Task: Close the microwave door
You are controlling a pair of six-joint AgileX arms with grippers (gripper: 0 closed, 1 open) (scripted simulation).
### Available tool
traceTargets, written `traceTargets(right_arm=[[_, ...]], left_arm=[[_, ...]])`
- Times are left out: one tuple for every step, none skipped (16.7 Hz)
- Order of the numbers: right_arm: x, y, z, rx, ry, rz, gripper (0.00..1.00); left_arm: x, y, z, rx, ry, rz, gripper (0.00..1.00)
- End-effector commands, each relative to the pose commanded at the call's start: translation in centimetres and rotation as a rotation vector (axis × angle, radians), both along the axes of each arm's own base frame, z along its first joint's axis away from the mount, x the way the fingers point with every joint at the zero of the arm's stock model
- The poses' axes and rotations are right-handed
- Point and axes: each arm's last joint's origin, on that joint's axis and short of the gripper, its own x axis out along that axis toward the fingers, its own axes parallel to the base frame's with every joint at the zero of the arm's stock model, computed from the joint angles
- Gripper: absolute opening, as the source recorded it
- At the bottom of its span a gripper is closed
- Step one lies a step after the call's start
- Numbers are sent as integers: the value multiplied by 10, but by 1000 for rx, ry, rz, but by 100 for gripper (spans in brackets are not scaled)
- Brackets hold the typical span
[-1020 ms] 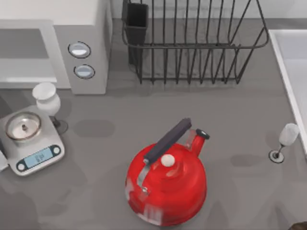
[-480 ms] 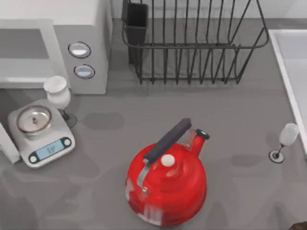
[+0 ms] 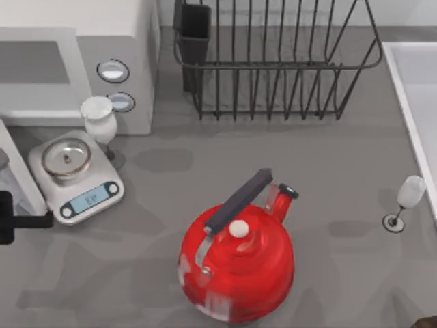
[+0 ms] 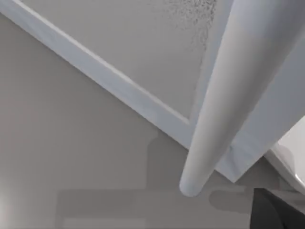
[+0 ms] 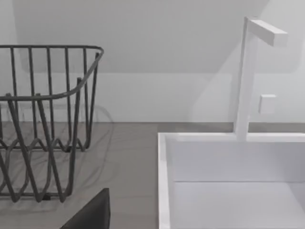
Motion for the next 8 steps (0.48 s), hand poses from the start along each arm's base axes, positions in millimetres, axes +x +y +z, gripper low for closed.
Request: traceTargets(right_arm=[[0, 0, 0, 0, 0, 0, 100], [0, 0, 0, 0, 0, 0, 100], [0, 0, 0, 0, 0, 0, 100], [0, 0, 0, 0, 0, 0, 100], [0, 0, 0, 0, 0, 0, 100], [0, 0, 0, 0, 0, 0, 100], [0, 0, 0, 0, 0, 0, 100], [0, 0, 0, 0, 0, 0, 100]], left_arm=[[-2, -5, 0, -1, -6, 7, 0], [-3, -7, 0, -2, -11, 14, 0], [-4, -9, 0, -2, -13, 16, 0], [-4, -9, 0, -2, -13, 16, 0], [-4, -9, 0, -2, -13, 16, 0], [-3, -8, 1, -4, -12, 17, 0], [-2, -8, 1, -4, -13, 17, 0], [0, -8, 2, -4, -14, 16, 0]])
